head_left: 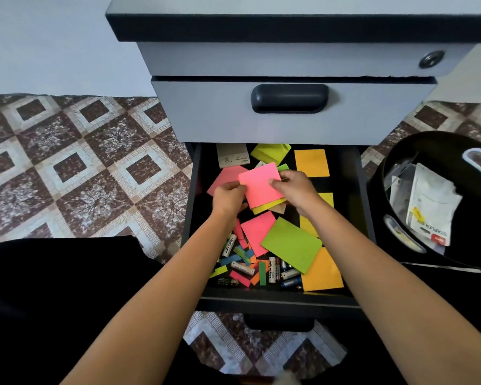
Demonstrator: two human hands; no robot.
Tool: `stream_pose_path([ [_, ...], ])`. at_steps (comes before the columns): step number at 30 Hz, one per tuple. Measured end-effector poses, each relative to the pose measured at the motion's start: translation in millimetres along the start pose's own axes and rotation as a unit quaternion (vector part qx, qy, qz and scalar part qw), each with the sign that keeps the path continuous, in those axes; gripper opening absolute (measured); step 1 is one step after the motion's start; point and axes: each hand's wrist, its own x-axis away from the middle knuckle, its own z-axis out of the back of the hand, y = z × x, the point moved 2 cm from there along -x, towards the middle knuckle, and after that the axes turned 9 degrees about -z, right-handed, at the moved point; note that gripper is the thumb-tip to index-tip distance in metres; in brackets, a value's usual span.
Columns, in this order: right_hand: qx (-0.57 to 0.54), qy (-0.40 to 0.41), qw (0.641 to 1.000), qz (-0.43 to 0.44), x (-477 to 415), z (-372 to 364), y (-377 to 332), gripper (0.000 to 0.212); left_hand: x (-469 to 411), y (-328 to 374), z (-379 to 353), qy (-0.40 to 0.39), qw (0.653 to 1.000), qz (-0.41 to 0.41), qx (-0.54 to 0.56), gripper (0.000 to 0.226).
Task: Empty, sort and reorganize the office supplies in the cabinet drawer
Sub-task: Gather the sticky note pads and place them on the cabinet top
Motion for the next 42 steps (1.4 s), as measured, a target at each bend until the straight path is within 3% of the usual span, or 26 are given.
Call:
stream_pose_path([
  [2, 0.042, 0.048, 0.998, 0.03, -9.0, 12.6, -0.9, 0.028, -1.1, 6.4, -17.1, -0.014, 1.0, 0.005, -0.004, 0.007],
  [5, 0.118, 0.092, 0.988, 0.043, -24.2, 23.5, 4.0, 0.026, -6.8, 8.3, -37.7, -0.024, 0.999, 0.025, -0.003, 0.026],
  [13, 0.261, 0.111, 0.959, 0.01, -46.4, 22.7, 15.3, 0.039, -21.9, -0.5, -51.3, -0.031, 0.996, 0.035, -0.08, 0.025],
  [16, 0.239, 0.098, 0.966, 0.018, -43.6, 23.9, 13.0, 0.034, -23.2, -2.2, -46.5, -0.037, 0.994, 0.037, -0.098, 0.026],
  [20, 0.204, 0.084, 0.975, 0.012, -38.8, 25.1, 8.6, 0.032, -17.2, 5.8, -44.0, -0.035, 0.997, 0.057, -0.041, 0.028],
  [26, 0.031, 0.014, 0.999, -0.008, -10.1, 23.3, -0.1, 0.036, 5.1, 13.5, -26.8, -0.03, 0.999, 0.026, -0.017, 0.021],
  [28, -0.041, -0.018, 0.998, -0.037, -2.2, 21.2, 8.7, 0.036, 18.8, 11.1, -14.2, -0.043, 0.997, 0.006, -0.069, 0.02],
  [30, -0.094, -0.023, 0.994, -0.06, 6.0, 18.6, 19.0, 0.032, 28.5, 4.2, -2.8, -0.072, 0.969, -0.052, -0.232, 0.024],
  [33, -0.161, -0.006, 0.98, -0.112, 17.7, 15.0, 39.0, 0.032, 40.3, -11.4, 4.0, -0.136, 0.867, -0.126, -0.463, 0.033],
  [36, -0.217, -0.04, 0.959, -0.177, 33.9, 7.3, 56.2, 0.025, 50.4, -29.7, 3.2, -0.183, 0.795, -0.155, -0.557, 0.037],
  [39, -0.243, -0.045, 0.951, -0.185, 44.8, 4.8, 64.7, 0.025, 56.5, -36.8, 2.9, -0.184, 0.731, -0.184, -0.63, 0.038],
  [42, -0.248, -0.03, 0.953, -0.169, 48.9, 7.4, 68.7, 0.024, 59.7, -37.2, 5.5, -0.185, 0.719, -0.176, -0.646, 0.043],
])
